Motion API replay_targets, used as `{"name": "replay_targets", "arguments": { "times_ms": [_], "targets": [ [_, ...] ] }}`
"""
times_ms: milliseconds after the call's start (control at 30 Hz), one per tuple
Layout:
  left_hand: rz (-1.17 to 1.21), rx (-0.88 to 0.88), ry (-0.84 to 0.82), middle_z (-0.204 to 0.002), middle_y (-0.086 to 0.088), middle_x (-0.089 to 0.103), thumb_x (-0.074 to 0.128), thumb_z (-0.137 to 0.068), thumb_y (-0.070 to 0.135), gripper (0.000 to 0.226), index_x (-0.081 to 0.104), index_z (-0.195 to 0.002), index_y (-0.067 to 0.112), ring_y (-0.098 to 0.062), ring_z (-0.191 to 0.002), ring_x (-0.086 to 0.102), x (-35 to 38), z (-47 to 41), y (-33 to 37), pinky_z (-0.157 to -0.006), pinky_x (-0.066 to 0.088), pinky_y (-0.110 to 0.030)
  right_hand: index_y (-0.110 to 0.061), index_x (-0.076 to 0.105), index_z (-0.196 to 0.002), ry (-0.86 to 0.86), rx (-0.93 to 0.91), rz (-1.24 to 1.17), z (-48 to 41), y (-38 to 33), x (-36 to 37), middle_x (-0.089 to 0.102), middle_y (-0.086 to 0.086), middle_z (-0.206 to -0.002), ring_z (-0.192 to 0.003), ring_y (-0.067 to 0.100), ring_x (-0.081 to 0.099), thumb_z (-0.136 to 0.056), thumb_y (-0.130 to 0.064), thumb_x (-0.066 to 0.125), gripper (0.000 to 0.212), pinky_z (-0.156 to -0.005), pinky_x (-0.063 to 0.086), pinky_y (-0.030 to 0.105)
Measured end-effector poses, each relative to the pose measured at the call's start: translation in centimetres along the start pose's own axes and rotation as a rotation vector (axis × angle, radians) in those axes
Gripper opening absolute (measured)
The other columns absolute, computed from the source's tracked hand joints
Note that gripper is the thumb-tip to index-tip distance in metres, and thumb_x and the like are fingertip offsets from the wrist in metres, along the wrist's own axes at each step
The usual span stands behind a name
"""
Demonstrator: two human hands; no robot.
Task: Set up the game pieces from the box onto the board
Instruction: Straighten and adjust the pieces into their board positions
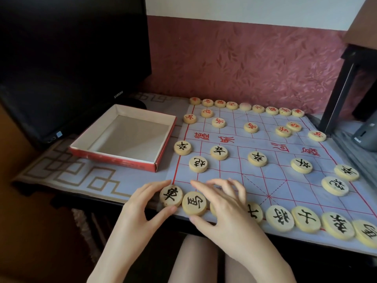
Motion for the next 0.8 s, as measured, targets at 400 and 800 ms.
{"name": "replay_targets", "arguments": {
  "times_ms": [400,800],
  "targets": [
    [-0.013,0.001,0.003,-0.113,0.031,0.056,0.069,-0.067,0.038,0.046,0.058,-0.112,0.040,0.010,-0.107,0.052,0.0,-0.2,0.0,-0.087,0.035,0.001,-0.035,0.059,-0.113,-0.037,0.159,-0.093,-0.3,0.8,1.9,0.054,-0.021,-0.102,-0.098,0.004,0.036,-0.059,-0.084,0.039,0.076,-0.074,0.014,0.022],
    [-0.008,0.007,-0.001,-0.112,0.030,0.057,0.069,-0.067,0.039,0.046,0.059,-0.112,0.039,0.009,-0.107,0.053,0.0,-0.1,-0.1,-0.088,0.035,0.000,-0.037,0.056,-0.094,-0.015,0.149,-0.059,-0.2,1.0,2.3,0.054,-0.023,-0.089,-0.091,0.003,0.037,-0.058,-0.075,0.044,0.053,-0.071,0.014,0.021]
  ]
}}
Point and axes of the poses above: each hand's wrist, its own z-axis away from the middle knuckle, its own x-axis out of the palm, y = z × x, the point moved 1 cm from there along -z, towards the middle knuckle
